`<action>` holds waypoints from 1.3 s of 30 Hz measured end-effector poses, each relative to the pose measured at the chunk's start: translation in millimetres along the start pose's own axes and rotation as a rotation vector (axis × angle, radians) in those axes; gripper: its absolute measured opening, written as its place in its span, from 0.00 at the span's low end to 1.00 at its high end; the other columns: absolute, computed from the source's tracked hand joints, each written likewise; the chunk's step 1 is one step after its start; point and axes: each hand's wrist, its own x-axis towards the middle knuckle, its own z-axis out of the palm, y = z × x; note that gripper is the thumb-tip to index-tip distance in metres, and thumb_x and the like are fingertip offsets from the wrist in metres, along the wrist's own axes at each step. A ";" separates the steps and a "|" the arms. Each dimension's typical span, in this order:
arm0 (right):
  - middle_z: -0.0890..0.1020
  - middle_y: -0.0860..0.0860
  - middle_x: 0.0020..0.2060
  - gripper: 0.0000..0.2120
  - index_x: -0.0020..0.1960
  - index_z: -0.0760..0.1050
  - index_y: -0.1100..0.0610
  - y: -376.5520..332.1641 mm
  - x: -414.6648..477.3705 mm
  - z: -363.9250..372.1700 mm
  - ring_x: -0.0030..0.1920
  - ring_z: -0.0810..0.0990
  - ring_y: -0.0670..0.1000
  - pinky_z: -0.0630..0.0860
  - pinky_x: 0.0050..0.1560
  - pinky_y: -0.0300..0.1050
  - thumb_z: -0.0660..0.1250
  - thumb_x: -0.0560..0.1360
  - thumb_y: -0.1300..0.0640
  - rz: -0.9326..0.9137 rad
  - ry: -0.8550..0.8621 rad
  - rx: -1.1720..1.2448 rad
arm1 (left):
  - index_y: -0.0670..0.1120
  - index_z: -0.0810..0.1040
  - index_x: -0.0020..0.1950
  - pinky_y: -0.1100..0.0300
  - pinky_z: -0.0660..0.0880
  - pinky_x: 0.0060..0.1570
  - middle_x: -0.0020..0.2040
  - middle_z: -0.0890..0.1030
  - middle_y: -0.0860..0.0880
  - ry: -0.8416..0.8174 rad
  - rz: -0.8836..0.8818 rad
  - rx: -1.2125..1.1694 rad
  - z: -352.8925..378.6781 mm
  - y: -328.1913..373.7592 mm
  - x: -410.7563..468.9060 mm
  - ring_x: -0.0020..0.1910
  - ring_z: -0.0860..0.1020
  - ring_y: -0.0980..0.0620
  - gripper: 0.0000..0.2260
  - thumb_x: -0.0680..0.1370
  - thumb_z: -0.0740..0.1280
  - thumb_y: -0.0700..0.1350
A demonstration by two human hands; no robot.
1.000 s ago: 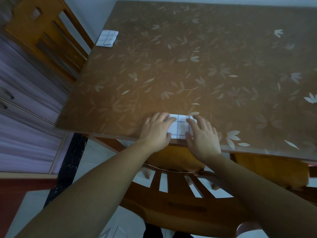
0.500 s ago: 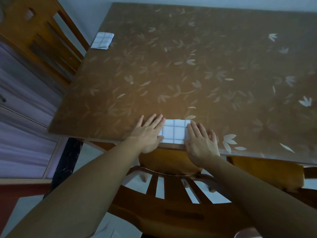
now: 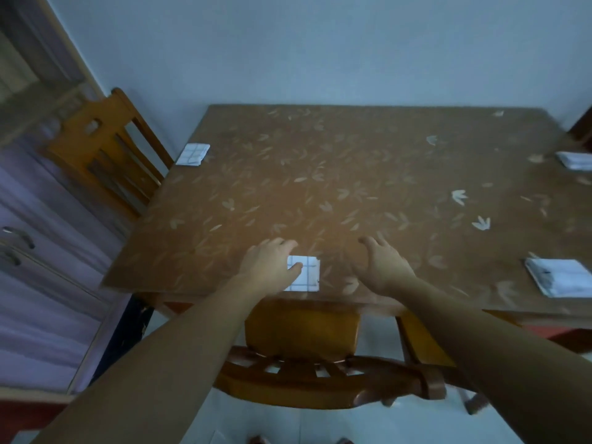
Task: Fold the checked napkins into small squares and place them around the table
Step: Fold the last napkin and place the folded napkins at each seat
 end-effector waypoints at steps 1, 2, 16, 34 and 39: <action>0.68 0.54 0.72 0.30 0.74 0.63 0.51 3.9 -6.3 -8.2 0.67 0.72 0.57 0.72 0.65 0.58 0.61 0.76 0.40 -0.002 -0.009 0.006 | 0.53 0.68 0.72 0.50 0.68 0.63 0.68 0.73 0.51 0.003 -0.003 0.009 -5.7 5.5 -6.2 0.67 0.71 0.48 0.22 0.79 0.60 0.56; 0.69 0.54 0.72 0.29 0.73 0.65 0.51 8.6 -13.2 -16.3 0.66 0.73 0.57 0.73 0.64 0.57 0.62 0.76 0.40 -0.006 -0.003 0.007 | 0.53 0.68 0.72 0.50 0.68 0.63 0.69 0.73 0.51 0.003 -0.005 0.016 -11.6 10.3 -12.0 0.67 0.71 0.48 0.22 0.79 0.60 0.56; 0.75 0.52 0.64 0.20 0.68 0.70 0.49 70.3 -223.3 -49.9 0.60 0.76 0.54 0.74 0.61 0.52 0.61 0.78 0.44 0.172 0.189 -0.047 | 0.55 0.73 0.67 0.52 0.71 0.59 0.65 0.74 0.52 0.101 0.168 -0.008 -44.2 98.4 -131.3 0.64 0.72 0.47 0.19 0.79 0.58 0.61; 0.76 0.51 0.58 0.21 0.66 0.70 0.51 252.0 -402.7 -94.0 0.57 0.76 0.54 0.74 0.56 0.52 0.59 0.76 0.45 0.223 0.346 -0.080 | 0.56 0.72 0.68 0.51 0.73 0.59 0.66 0.74 0.52 0.150 0.206 -0.017 -13.5 313.9 -242.9 0.64 0.73 0.48 0.20 0.78 0.58 0.60; 0.77 0.51 0.61 0.20 0.66 0.72 0.50 328.0 -434.1 -115.3 0.55 0.77 0.53 0.77 0.56 0.53 0.60 0.76 0.44 0.226 0.341 -0.040 | 0.56 0.73 0.67 0.52 0.75 0.58 0.64 0.75 0.52 0.141 0.182 0.002 10.4 386.3 -254.5 0.62 0.74 0.48 0.19 0.78 0.59 0.61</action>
